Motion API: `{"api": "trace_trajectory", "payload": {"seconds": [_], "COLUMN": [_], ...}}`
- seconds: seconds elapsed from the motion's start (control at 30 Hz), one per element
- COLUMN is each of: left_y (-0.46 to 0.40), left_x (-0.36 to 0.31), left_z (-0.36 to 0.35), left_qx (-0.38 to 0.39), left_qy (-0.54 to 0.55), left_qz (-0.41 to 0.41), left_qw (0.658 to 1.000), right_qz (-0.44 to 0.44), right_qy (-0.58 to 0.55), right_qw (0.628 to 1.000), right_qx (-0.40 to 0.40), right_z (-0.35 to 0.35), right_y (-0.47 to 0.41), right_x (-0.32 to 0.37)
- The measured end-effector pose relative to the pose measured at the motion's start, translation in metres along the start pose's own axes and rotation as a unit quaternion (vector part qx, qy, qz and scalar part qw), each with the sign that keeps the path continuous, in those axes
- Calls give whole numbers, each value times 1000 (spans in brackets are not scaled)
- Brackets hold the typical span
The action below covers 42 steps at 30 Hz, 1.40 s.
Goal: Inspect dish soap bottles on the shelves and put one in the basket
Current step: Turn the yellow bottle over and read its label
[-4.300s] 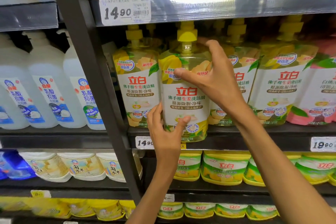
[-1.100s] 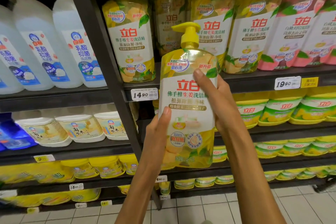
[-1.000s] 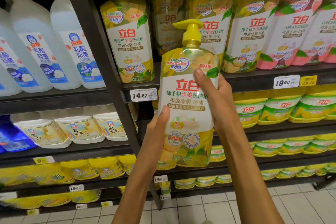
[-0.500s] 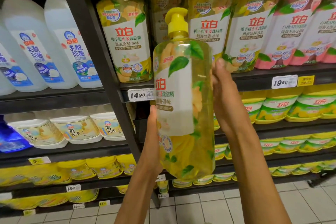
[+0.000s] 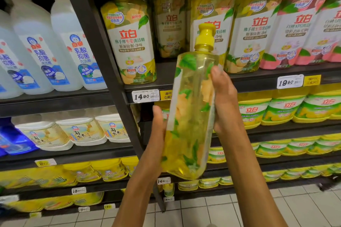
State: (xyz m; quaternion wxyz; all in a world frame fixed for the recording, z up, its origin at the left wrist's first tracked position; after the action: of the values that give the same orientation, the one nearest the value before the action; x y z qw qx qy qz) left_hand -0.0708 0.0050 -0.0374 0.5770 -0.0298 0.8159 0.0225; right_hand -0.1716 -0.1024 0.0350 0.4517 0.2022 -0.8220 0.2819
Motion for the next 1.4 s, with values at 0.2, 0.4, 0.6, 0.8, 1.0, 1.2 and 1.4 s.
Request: {"api": "trace_trajectory", "payload": {"seconds": [0.2,0.4,0.6,0.8,1.0,1.2,1.4], "left_y": [6,9,11,12,13,12,8], "left_x": [-1,-12,-7,-9,-5,-10,-17], "left_z": [-8,-19,-21,0,-7,-16,-11], "left_qx": [14,63,67,-5,-8,-89,-102], "left_qy": [-5,111,135,-5,-108,-116,-178], "left_qz": [4,-57,-10,3,-72,-167,-154], "left_qw": [1000,990,989,1000,992,975,966], "right_qz": [-27,-58,-94,-37,2,-52,-40], "right_qy": [106,101,-64,23,105,184,0], "right_qw": [993,992,991,999,994,981,999], "right_qx": [-31,43,74,-9,-29,-19,-22], "right_z": [-2,9,3,1,1,15,14], "right_y": [3,-1,2,10,10,2,3], "right_x": [9,21,6,15,20,15,5]}}
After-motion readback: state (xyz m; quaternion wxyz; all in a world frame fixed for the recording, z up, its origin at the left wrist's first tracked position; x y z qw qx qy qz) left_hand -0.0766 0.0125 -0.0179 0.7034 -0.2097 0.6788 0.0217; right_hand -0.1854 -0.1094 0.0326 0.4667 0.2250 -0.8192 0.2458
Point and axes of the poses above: each hand's wrist, its own y-axis away from the middle knuckle, its own z-axis out of the back of the hand, x = y × z, the point moved 3 cm from there along -y, towards the middle knuckle, and after that the axes turned 10 degrees about x, right-handed, at the moved point
